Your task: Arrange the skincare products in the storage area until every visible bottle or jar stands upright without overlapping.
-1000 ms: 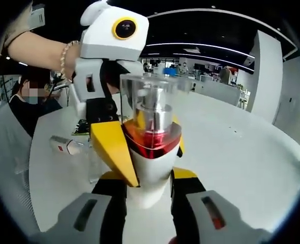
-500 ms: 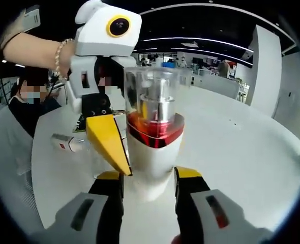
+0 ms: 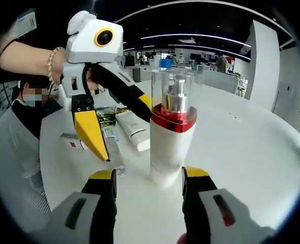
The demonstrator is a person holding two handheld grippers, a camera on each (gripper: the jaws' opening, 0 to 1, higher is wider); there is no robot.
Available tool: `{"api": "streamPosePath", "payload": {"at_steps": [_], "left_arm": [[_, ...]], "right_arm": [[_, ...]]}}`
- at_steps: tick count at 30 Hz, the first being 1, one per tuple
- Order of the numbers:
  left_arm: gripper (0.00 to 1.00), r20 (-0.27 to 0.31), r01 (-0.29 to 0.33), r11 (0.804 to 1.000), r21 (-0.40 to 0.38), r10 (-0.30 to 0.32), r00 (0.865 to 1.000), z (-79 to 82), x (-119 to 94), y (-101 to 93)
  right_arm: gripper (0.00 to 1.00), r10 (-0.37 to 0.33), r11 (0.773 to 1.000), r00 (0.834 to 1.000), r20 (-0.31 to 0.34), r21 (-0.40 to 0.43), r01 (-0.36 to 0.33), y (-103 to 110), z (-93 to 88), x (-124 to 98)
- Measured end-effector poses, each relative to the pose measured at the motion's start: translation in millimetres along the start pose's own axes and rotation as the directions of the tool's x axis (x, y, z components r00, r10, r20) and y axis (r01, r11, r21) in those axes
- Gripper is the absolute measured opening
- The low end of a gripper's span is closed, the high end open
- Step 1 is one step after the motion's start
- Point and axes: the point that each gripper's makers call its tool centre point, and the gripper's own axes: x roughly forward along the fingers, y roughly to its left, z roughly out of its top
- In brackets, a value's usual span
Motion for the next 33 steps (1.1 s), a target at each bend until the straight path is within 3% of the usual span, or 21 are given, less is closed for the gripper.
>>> {"api": "streamPosePath", "payload": {"at_steps": [5,16,20,29,33], "left_arm": [[0.59,-0.005,-0.038,0.998,-0.045,0.038,0.999,-17.4,-9.6,-8.5],[0.75,-0.013,-0.126,0.978,-0.163,0.126,0.992,-47.3,-38.1,-25.7],[0.79,-0.003,-0.164,0.963,-0.216,0.167,0.986,-56.2,-53.3,-32.4],[0.88,-0.029,-0.253,0.922,-0.292,0.256,0.966,-84.4,-85.1,-50.8],[0.9,-0.023,-0.292,0.895,-0.337,0.303,0.953,-92.2,-98.6,-60.6]], "right_arm": [[0.59,0.006,0.997,1.0,0.009,0.071,-0.007,11.1,-4.0,-9.4],[0.66,0.012,0.996,1.0,-0.006,0.091,-0.011,29.1,-7.1,-27.5],[0.69,0.012,0.99,0.999,0.036,0.141,-0.017,37.6,2.1,-33.6],[0.77,0.025,0.984,0.998,0.06,0.175,-0.035,56.3,5.3,-47.6],[0.79,0.027,0.982,0.998,0.057,0.186,-0.038,62.4,4.1,-56.4]]}}
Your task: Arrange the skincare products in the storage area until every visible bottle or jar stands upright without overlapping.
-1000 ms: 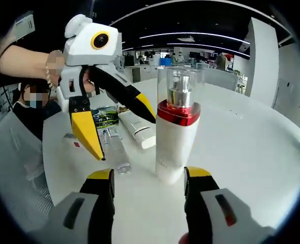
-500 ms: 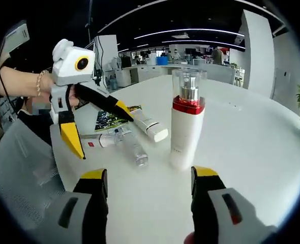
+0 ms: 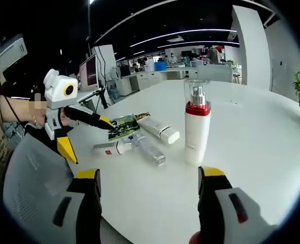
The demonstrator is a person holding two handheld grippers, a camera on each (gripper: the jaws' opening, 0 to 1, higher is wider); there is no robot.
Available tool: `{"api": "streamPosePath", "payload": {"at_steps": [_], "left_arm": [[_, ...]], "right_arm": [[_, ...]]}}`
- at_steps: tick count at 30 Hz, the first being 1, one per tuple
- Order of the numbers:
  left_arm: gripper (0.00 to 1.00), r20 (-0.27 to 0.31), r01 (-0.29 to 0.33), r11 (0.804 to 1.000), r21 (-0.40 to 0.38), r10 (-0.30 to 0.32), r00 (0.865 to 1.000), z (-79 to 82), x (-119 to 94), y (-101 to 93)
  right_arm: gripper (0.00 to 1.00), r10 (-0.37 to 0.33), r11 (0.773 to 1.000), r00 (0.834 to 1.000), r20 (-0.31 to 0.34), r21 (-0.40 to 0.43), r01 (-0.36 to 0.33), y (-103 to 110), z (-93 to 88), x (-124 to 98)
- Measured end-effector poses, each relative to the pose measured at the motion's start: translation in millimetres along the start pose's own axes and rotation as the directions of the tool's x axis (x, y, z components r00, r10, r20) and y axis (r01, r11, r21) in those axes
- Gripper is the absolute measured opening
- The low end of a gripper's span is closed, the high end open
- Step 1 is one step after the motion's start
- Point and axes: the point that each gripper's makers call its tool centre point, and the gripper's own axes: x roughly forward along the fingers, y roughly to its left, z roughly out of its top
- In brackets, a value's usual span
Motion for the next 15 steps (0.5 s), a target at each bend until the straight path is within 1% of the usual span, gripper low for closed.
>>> {"api": "streamPosePath", "payload": {"at_steps": [3,6,10,12,15], "left_arm": [[0.9,0.008,-0.024,0.999,-0.029,0.024,1.0,-7.8,-10.7,-3.1],[0.92,0.012,-0.045,0.998,-0.046,0.046,0.999,-12.3,-18.7,-4.1],[0.93,0.023,-0.065,0.995,-0.073,0.066,0.998,-18.8,-31.8,-4.5],[0.95,0.018,-0.077,0.993,-0.084,0.079,0.997,-22.8,-36.8,-4.3],[0.95,0.017,-0.09,0.991,-0.094,0.092,0.996,-27.3,-43.4,-3.6]], "right_arm": [[0.8,-0.003,1.0,1.0,0.015,0.007,0.002,2.3,5.6,-6.4],[0.82,-0.007,1.0,1.0,0.026,0.022,0.006,4.0,8.0,-11.3],[0.85,-0.01,1.0,1.0,0.023,0.021,0.009,7.1,9.4,-17.2],[0.89,-0.009,0.999,1.0,0.028,0.046,0.008,7.6,11.0,-20.3],[0.9,-0.01,0.999,0.999,0.031,0.051,0.008,9.1,10.4,-24.3]]}}
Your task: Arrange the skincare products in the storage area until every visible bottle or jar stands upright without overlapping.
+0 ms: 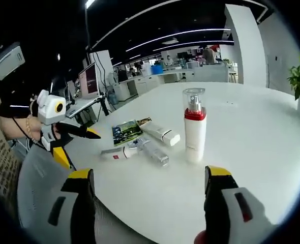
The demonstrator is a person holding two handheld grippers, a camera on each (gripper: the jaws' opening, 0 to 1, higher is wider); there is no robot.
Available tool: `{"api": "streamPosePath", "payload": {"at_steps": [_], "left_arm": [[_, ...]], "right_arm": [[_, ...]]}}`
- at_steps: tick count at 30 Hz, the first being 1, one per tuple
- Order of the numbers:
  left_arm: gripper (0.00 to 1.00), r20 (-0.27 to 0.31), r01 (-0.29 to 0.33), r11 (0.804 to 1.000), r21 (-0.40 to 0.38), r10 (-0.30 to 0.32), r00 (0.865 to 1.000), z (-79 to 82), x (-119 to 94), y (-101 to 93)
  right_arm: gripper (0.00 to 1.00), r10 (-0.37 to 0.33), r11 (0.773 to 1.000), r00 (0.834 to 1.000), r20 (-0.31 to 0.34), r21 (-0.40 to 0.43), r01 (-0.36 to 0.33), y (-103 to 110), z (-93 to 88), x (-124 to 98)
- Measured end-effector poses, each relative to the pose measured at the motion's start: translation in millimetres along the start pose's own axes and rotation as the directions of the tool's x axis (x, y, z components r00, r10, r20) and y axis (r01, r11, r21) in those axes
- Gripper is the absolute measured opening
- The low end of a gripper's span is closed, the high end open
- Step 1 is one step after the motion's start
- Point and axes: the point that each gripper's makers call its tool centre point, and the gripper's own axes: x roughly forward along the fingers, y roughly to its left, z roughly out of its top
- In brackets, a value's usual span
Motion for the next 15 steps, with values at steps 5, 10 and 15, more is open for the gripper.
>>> {"api": "streamPosePath", "payload": {"at_steps": [5,10,15], "left_arm": [[0.97,0.01,-0.028,0.999,-0.036,0.029,1.0,-6.1,-12.2,2.3],[0.97,0.029,-0.051,0.997,-0.061,0.052,0.998,-7.2,-22.0,1.5],[0.97,0.039,-0.065,0.995,-0.08,0.069,0.997,-8.8,-25.3,4.9]], "right_arm": [[0.94,-0.005,1.0,1.0,-0.004,0.022,0.005,1.5,-1.0,-4.9],[0.97,-0.012,0.999,1.0,-0.008,0.048,0.012,3.4,-1.1,-9.0],[0.98,-0.01,0.999,1.0,-0.015,0.053,0.011,4.6,-2.3,-9.1]]}}
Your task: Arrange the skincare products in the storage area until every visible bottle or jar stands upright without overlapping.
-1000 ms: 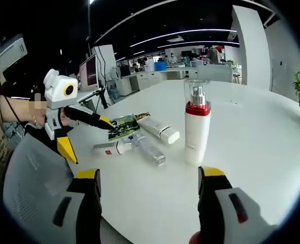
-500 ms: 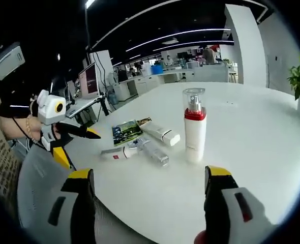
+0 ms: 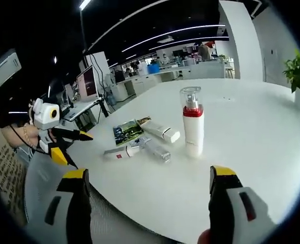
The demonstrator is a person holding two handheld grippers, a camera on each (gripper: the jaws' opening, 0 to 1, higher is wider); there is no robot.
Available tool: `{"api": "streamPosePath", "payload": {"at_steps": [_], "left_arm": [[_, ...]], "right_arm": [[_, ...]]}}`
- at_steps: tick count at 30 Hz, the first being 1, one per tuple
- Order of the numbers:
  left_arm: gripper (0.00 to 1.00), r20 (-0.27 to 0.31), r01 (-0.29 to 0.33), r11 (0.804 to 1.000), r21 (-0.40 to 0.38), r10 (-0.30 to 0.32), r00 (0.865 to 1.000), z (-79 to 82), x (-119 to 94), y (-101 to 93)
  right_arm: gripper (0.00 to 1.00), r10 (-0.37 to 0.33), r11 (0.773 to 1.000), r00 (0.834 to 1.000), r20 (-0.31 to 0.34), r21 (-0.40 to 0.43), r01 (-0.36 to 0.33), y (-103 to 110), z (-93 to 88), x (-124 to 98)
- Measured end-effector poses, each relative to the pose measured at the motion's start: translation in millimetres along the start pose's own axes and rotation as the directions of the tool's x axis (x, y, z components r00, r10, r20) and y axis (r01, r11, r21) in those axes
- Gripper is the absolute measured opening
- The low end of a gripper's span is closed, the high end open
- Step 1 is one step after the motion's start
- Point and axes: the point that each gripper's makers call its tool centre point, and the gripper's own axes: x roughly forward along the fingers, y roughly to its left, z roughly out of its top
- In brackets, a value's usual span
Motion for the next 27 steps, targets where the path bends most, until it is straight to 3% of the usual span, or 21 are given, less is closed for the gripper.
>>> {"api": "streamPosePath", "payload": {"at_steps": [17,27], "left_arm": [[0.96,0.008,0.0,1.0,-0.026,0.0,1.0,-6.2,4.4,-2.7],[0.94,0.013,0.0,0.999,-0.035,0.0,1.0,-7.0,5.9,-0.8]], "right_arm": [[0.97,0.008,1.0,0.999,-0.053,-0.008,-0.009,0.3,-6.3,3.6],[0.93,0.054,0.995,0.996,-0.077,-0.083,-0.06,7.9,16.7,17.7]]}}
